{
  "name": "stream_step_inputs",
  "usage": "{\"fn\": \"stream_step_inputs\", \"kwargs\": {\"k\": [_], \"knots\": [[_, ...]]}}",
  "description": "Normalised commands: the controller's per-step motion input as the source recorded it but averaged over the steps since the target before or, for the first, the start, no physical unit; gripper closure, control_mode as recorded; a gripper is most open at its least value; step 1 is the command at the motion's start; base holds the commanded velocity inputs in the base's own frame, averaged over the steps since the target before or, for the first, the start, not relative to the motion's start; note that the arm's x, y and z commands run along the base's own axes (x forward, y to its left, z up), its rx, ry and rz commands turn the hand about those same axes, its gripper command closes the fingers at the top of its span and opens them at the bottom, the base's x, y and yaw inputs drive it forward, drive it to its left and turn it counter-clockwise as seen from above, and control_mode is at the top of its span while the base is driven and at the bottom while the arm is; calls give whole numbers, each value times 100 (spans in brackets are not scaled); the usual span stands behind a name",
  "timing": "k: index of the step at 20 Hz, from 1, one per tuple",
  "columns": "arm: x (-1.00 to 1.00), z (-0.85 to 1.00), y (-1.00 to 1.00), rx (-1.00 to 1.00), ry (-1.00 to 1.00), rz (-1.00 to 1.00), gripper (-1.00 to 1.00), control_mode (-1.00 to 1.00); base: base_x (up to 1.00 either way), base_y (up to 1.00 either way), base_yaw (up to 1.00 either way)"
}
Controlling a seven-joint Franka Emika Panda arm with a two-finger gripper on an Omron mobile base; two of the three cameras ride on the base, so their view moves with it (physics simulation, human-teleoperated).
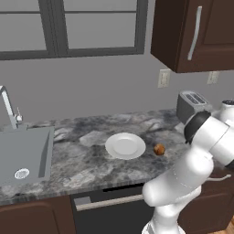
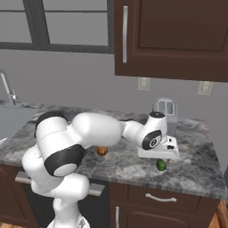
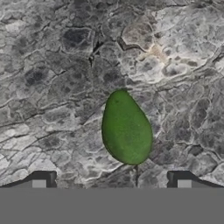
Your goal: Pick the avocado and bread from the counter and place them on the plate. Then pick the jam from the cabinet and place it next to the plate. Lastly close the cabinet door.
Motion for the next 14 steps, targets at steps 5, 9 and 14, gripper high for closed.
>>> {"fn": "stream_step_inputs", "kwargs": {"k": [5,9,14], "knots": [[11,-21,-10,0,0,0,-100,-100,0,0,0],[11,-19,-16,1,0,0,-100,-100,0,0,0],[9,-20,-11,0,0,0,-100,-100,0,0,0]]}}
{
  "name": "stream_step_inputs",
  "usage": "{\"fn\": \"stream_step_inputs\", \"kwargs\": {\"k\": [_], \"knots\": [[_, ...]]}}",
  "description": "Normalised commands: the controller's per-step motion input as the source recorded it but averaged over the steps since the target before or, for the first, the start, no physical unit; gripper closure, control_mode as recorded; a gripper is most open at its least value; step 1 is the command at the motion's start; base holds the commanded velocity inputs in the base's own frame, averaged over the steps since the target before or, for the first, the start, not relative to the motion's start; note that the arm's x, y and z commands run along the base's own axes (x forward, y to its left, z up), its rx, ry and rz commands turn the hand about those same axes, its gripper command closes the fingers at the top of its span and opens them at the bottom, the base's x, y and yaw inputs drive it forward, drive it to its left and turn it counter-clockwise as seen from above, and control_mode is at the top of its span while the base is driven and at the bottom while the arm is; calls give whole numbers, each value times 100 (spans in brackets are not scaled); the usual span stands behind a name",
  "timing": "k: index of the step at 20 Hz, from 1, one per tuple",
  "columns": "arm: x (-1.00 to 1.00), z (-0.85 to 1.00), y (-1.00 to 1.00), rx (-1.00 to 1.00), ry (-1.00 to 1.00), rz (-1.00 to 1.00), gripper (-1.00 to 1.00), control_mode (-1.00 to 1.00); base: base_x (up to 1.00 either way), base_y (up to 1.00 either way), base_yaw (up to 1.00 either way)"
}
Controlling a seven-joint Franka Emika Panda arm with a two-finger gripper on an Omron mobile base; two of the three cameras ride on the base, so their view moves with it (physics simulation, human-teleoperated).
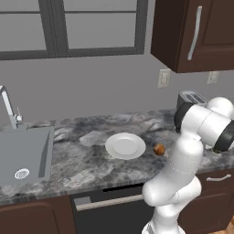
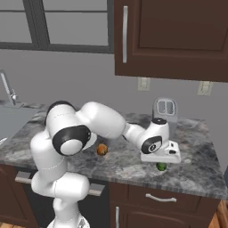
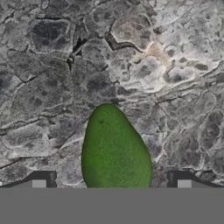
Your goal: Pick the avocado and bread from the counter and place them on the plate. Then pick the jam from the cabinet and place it next to the plate. Lastly close the cabinet door.
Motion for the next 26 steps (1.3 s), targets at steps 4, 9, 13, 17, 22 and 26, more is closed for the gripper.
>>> {"fn": "stream_step_inputs", "kwargs": {"k": [4,9,13,17,22,26], "knots": [[3,-26,-6,0,0,0,-100,-100,0,0,0],[0,-16,0,0,0,0,100,-100,0,0,0],[0,0,0,0,0,0,100,-100,0,0,0],[0,47,7,0,0,0,100,-100,0,0,0],[-4,66,62,1,0,-3,100,-100,0,0,0],[0,26,98,0,3,-2,100,-100,0,0,0]]}}
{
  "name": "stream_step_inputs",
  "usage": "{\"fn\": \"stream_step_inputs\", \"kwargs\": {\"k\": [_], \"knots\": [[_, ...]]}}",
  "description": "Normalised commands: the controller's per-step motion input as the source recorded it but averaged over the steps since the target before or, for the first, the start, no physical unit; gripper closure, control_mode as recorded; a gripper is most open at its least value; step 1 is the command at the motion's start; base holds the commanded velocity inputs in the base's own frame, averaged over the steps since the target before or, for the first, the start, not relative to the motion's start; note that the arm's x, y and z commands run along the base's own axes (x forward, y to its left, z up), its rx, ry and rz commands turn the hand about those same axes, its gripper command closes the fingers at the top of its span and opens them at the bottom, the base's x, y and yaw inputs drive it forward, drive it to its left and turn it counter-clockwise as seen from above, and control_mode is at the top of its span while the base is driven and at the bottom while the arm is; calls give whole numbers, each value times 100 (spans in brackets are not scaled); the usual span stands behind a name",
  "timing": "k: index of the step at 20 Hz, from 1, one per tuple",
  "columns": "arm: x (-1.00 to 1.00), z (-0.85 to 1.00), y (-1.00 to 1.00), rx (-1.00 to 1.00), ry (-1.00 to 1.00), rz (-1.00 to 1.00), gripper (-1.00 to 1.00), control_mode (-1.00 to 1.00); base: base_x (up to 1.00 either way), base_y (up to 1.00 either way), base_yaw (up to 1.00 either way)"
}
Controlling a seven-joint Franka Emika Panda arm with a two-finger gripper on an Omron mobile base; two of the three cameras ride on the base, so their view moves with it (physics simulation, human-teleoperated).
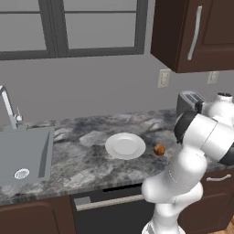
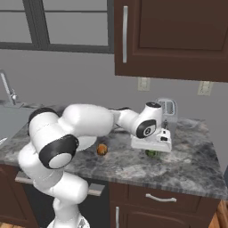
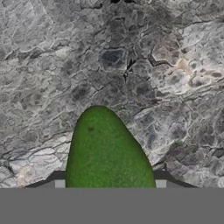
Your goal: Pick the avocado and bread from the counter and place them on the plate. Then pick the jam from the cabinet and place it next to the plate. Lastly close the cabinet door.
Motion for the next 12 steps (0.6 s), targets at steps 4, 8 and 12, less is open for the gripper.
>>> {"fn": "stream_step_inputs", "kwargs": {"k": [4,8,12], "knots": [[0,9,100,0,1,-1,100,-100,0,0,0],[0,5,100,0,0,-1,100,-100,0,0,0],[0,23,100,0,0,-3,100,-100,0,0,0]]}}
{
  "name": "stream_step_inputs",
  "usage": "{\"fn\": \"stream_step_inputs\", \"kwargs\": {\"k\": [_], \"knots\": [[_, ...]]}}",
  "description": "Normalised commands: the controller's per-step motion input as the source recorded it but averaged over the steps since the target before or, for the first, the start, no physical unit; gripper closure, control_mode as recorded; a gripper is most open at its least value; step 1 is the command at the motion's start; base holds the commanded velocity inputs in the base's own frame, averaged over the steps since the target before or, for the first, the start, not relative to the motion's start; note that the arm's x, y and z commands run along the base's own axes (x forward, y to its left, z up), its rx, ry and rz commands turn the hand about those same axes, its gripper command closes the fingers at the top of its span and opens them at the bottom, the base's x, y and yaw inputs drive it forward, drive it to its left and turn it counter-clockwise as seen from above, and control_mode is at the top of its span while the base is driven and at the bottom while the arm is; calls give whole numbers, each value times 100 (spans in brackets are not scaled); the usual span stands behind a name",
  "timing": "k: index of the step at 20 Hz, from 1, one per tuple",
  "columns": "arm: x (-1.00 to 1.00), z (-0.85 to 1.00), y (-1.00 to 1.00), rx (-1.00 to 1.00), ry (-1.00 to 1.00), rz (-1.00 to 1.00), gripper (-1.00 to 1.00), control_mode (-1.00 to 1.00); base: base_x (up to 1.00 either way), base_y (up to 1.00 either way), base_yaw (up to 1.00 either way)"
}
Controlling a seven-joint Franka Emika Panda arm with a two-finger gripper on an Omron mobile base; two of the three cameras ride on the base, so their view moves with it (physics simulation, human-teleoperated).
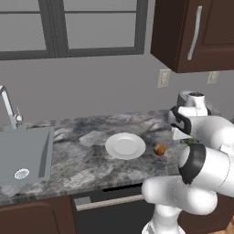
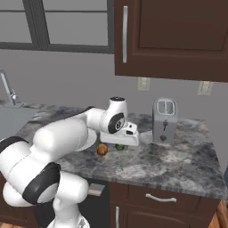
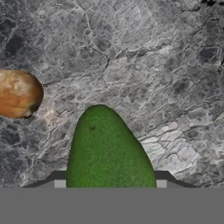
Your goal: Pick the avocado and bread from the counter and place them on the plate. Then pick the jam from the cabinet and place it next to the plate. Lastly close the cabinet door.
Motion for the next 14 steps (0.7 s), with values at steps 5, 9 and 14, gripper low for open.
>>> {"fn": "stream_step_inputs", "kwargs": {"k": [5,9,14], "knots": [[2,40,96,0,3,-4,100,-100,0,0,0],[3,23,91,0,2,-5,100,-100,0,0,0],[3,4,87,0,2,-4,100,-100,0,0,0]]}}
